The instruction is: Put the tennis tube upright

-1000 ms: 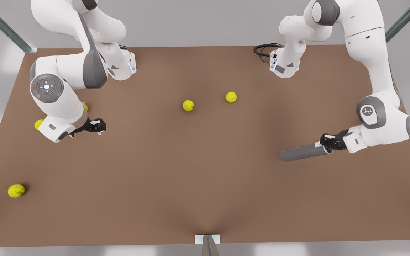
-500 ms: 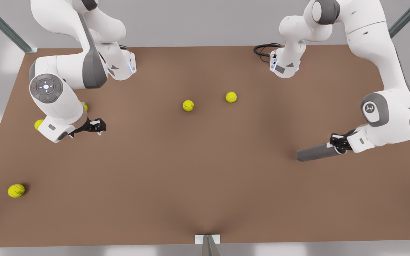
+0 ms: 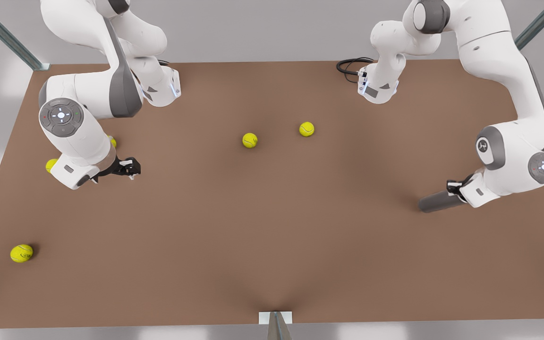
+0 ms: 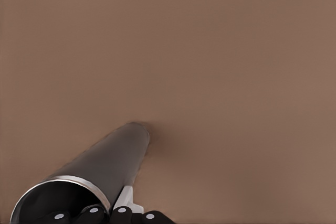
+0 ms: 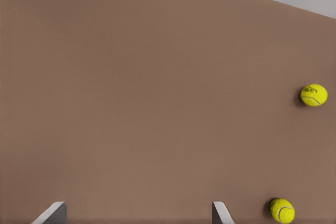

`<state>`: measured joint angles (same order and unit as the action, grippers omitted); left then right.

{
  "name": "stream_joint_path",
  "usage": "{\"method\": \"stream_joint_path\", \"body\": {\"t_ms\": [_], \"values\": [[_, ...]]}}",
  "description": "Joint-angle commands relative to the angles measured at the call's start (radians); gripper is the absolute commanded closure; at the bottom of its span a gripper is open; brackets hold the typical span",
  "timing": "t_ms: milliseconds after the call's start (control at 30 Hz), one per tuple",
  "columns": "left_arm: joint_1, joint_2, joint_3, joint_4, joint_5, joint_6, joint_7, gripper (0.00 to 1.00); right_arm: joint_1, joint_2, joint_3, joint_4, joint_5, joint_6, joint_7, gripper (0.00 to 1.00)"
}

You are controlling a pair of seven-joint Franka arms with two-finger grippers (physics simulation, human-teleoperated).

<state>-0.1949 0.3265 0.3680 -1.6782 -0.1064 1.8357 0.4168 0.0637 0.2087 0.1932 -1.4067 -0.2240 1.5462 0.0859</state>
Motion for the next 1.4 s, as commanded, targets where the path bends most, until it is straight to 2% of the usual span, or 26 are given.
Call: {"method": "stream_joint_path", "body": {"t_ms": [0, 400, 433, 467, 500, 1367], "values": [[0.000, 0.000, 0.000, 0.000, 0.014, 0.002, -0.001, 0.79, -0.001, 0.000, 0.000, 0.000, 0.000, 0.000, 0.000, 0.00], [-0.001, 0.028, -0.001, -0.002, 0.017, 0.016, -0.009, 0.79, 0.001, 0.000, 0.000, 0.000, 0.000, 0.000, 0.000, 0.00], [-0.001, 0.028, -0.001, -0.002, 0.019, 0.016, -0.009, 0.73, 0.001, 0.000, 0.000, 0.000, 0.000, 0.000, 0.000, 0.00], [-0.001, 0.028, -0.001, -0.002, 0.019, 0.014, -0.007, 0.30, 0.001, 0.000, 0.000, 0.000, 0.000, 0.000, 0.000, 0.00], [-0.001, 0.028, -0.001, -0.002, 0.019, 0.014, -0.007, 0.01, 0.001, 0.000, 0.000, 0.000, 0.000, 0.000, 0.000, 0.00], [-0.001, 0.020, 0.000, 0.002, 0.021, 0.007, -0.009, 0.00, 0.002, 0.001, 0.000, 0.000, 0.000, 0.000, 0.000, 0.00]]}}
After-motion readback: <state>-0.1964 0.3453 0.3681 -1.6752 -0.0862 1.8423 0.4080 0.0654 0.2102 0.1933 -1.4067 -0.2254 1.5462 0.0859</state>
